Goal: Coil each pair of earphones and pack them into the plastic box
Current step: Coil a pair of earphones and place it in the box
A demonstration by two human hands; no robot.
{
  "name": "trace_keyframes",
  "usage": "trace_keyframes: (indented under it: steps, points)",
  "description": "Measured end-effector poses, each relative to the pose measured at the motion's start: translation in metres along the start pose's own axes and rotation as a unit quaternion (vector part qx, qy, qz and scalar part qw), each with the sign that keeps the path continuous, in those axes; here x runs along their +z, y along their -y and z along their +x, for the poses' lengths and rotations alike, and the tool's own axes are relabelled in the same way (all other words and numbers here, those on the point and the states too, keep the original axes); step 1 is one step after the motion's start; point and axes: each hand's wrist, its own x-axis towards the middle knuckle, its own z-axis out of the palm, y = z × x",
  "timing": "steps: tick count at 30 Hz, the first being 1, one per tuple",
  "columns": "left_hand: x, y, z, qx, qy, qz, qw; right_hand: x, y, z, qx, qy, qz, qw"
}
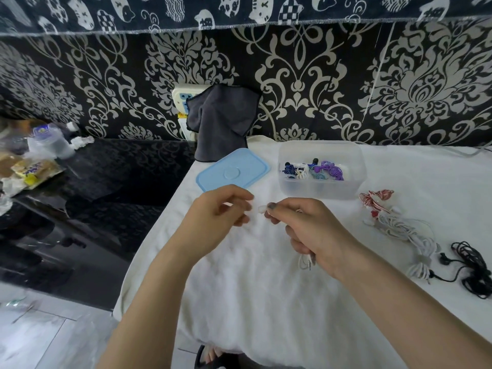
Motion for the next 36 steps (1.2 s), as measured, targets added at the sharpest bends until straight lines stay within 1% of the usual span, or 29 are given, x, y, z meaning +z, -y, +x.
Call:
trace_keyframes:
  steps: [1, 3, 4, 6, 8, 11, 15, 18, 21, 32, 36]
  points:
    - [-0.006, 0.011, 0.002, -0.015, -0.035, 0.05, 0.998, 0.001, 0.0, 0.0, 0.001, 0.004, 0.003, 1.0]
    - [-0.019, 0.034, 0.005, -0.048, -0.091, 0.179, 0.978, 0.001, 0.0, 0.0, 0.008, 0.006, 0.02, 1.0]
    - [-0.025, 0.044, 0.006, -0.065, -0.097, 0.233, 0.965, 0.0, 0.001, 0.0, 0.012, 0.005, 0.03, 0.999]
    - [-0.032, 0.058, 0.007, -0.094, -0.079, 0.287, 0.95, 0.0, 0.002, -0.001, 0.018, 0.006, 0.048, 0.999]
    - [-0.034, 0.064, 0.006, -0.106, -0.056, 0.298, 0.947, -0.001, 0.005, -0.001, 0.025, 0.01, 0.061, 0.998]
    - [-0.032, 0.066, 0.006, -0.101, -0.028, 0.297, 0.949, -0.002, 0.007, 0.0, 0.046, 0.023, 0.069, 0.996]
    - [-0.026, 0.065, 0.007, -0.08, -0.039, 0.271, 0.958, -0.001, 0.007, 0.001, 0.066, 0.04, 0.067, 0.995]
    - [-0.022, 0.066, 0.009, -0.069, -0.034, 0.278, 0.958, -0.001, 0.006, -0.001, 0.076, 0.058, 0.07, 0.993]
    - [-0.02, 0.067, 0.01, -0.072, -0.03, 0.282, 0.956, 0.0, 0.006, -0.002, 0.072, 0.065, 0.064, 0.993]
    - [-0.023, 0.071, 0.008, -0.074, -0.022, 0.304, 0.949, -0.006, 0.01, -0.003, 0.039, 0.05, 0.064, 0.996]
    - [-0.024, 0.066, 0.005, -0.072, -0.028, 0.293, 0.953, -0.006, 0.009, -0.003, 0.022, 0.024, 0.043, 0.999]
